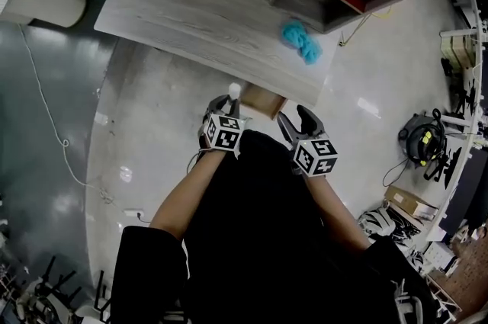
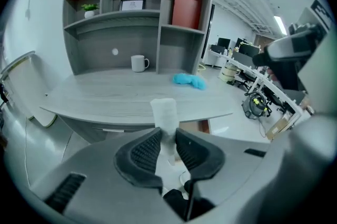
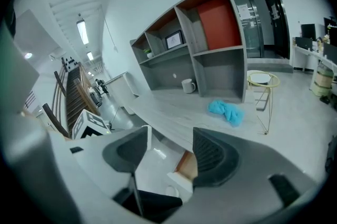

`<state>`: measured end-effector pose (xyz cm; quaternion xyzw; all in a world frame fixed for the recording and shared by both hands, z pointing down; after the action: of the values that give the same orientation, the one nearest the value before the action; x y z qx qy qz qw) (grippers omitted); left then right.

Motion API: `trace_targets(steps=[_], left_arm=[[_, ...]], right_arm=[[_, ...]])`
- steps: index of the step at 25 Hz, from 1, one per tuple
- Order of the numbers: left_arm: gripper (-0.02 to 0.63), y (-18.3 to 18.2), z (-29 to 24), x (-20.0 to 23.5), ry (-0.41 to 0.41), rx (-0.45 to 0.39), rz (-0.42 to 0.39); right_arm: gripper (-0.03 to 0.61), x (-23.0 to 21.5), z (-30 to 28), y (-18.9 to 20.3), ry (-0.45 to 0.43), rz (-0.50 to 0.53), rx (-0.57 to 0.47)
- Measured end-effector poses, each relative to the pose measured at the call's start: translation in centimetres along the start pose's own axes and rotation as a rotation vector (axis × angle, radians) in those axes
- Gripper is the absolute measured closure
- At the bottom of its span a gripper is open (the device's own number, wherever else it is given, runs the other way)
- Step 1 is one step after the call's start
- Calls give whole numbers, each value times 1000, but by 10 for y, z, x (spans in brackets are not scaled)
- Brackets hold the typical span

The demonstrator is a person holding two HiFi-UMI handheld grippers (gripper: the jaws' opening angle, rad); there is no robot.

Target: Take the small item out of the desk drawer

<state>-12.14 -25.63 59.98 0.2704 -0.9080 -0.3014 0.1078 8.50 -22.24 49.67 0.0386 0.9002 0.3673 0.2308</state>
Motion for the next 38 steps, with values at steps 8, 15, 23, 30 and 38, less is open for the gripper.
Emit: trace_targets(steps=[8, 15, 23, 30, 38], left_arm=[[525, -36, 76, 40, 0, -156, 74], [525, -71, 143, 83, -39, -302, 106], [525, -97, 208, 125, -79, -439, 114], [525, -129, 238, 143, -48, -552, 103], [525, -157, 248, 113, -6, -624, 66]], right_arm=[[327, 27, 0, -55, 35, 6, -126], [351, 69, 15, -90, 0, -43, -199], [425, 100, 36, -129, 12, -76, -351], [492, 111, 58, -152, 120, 24, -424], [578, 95, 89, -155, 194, 44, -445]])
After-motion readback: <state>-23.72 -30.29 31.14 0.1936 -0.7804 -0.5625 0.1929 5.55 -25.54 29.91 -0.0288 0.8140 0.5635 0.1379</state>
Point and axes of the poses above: the fingertips, and each gripper's own axes: z backward along the fingers, x to its left, y out of its underside, the point moved 7 cm from there along z, backward along the fingers, and after that the axes turned 5 degrees about -z, right-handed, at the moved point
